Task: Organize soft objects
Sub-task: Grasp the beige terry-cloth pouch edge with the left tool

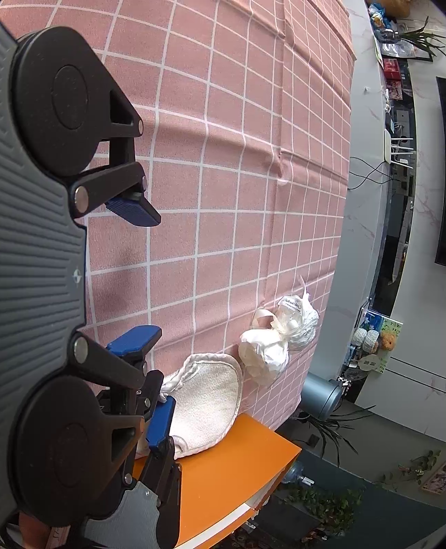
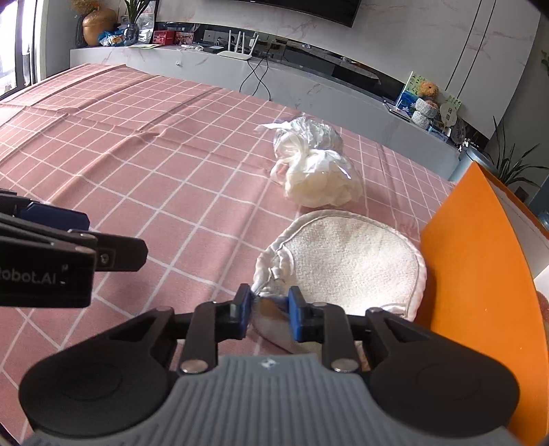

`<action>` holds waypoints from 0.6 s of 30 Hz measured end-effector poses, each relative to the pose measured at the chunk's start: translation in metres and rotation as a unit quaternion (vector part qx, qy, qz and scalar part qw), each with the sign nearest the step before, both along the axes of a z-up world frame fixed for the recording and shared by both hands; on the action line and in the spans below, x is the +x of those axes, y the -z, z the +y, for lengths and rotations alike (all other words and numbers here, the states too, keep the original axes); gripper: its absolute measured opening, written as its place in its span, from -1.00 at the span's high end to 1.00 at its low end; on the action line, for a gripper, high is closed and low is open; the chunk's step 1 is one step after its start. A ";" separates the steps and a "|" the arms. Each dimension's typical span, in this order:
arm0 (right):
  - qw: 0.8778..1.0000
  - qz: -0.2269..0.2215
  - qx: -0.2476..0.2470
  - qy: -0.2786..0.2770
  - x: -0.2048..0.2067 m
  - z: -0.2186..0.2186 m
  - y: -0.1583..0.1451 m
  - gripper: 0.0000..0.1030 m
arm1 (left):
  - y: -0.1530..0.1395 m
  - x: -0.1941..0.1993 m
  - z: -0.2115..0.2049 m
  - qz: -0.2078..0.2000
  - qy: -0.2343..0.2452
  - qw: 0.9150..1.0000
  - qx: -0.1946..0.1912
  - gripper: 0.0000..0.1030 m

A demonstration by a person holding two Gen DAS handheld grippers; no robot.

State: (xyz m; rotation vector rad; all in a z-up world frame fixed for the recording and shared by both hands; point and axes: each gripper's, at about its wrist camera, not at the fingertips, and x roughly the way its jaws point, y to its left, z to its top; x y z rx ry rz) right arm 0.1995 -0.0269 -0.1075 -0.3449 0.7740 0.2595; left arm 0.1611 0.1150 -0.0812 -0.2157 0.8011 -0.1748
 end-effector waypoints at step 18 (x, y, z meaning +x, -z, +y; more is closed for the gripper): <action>0.995 -0.021 0.058 -0.084 -0.053 0.029 -0.035 0.22 | -0.022 -0.029 0.028 -0.006 -0.049 0.998 -0.032 -0.53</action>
